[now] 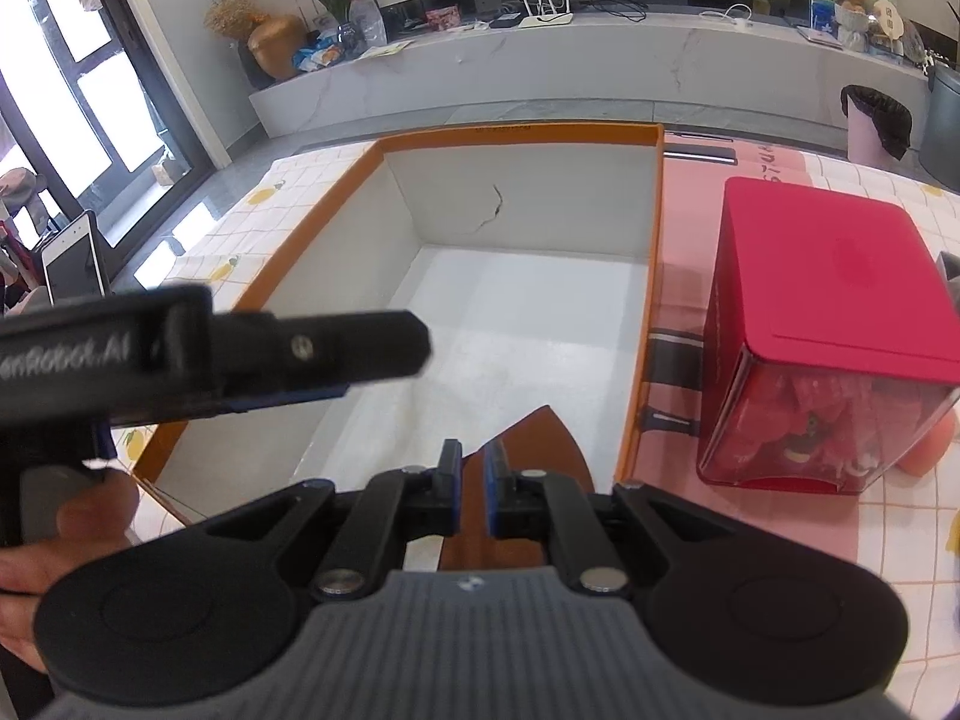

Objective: Organize soft objects
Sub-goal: 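Lower both items into the white box and open both grippers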

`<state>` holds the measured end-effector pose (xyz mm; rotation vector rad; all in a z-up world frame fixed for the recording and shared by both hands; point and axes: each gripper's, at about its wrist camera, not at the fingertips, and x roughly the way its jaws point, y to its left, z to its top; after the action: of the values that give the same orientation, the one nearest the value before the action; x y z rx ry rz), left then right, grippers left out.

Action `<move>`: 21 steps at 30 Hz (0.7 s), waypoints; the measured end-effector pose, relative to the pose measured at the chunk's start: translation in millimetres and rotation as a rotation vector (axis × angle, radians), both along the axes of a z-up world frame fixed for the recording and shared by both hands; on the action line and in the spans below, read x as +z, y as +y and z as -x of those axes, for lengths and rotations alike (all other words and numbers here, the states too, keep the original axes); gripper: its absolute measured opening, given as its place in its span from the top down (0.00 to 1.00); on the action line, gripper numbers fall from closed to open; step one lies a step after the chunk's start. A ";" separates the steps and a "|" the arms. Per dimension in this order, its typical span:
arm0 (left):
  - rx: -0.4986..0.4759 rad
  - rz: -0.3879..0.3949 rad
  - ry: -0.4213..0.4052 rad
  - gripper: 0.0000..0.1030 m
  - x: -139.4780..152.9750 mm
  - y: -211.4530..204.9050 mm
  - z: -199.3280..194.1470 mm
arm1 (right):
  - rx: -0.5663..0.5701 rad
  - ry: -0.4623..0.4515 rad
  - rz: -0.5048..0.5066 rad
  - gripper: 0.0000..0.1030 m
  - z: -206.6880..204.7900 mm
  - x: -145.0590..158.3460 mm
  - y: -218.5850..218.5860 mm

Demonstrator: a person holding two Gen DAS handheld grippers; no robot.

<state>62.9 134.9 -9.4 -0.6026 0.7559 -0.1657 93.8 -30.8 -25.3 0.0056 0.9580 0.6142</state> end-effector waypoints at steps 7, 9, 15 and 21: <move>0.125 -0.084 -0.014 0.24 0.2 8.1 -2.4 | 0.009 0.008 -0.007 0.93 -1.1 0.2 -0.8; 0.117 -0.137 -0.014 0.24 0.3 3.4 -0.7 | 0.017 0.011 -0.009 0.93 -1.2 -0.1 -2.2; 0.087 -0.216 0.006 0.24 -0.7 -7.7 3.7 | 0.035 -0.002 -0.001 0.78 2.6 3.1 -2.5; 0.135 -0.322 0.039 0.23 0.1 -13.9 7.5 | 0.050 -0.081 0.037 0.63 14.2 14.4 1.0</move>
<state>55.4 121.0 -9.2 -0.3493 0.7579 0.0918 79.7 -29.8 -10.9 -0.0763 0.8934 0.6381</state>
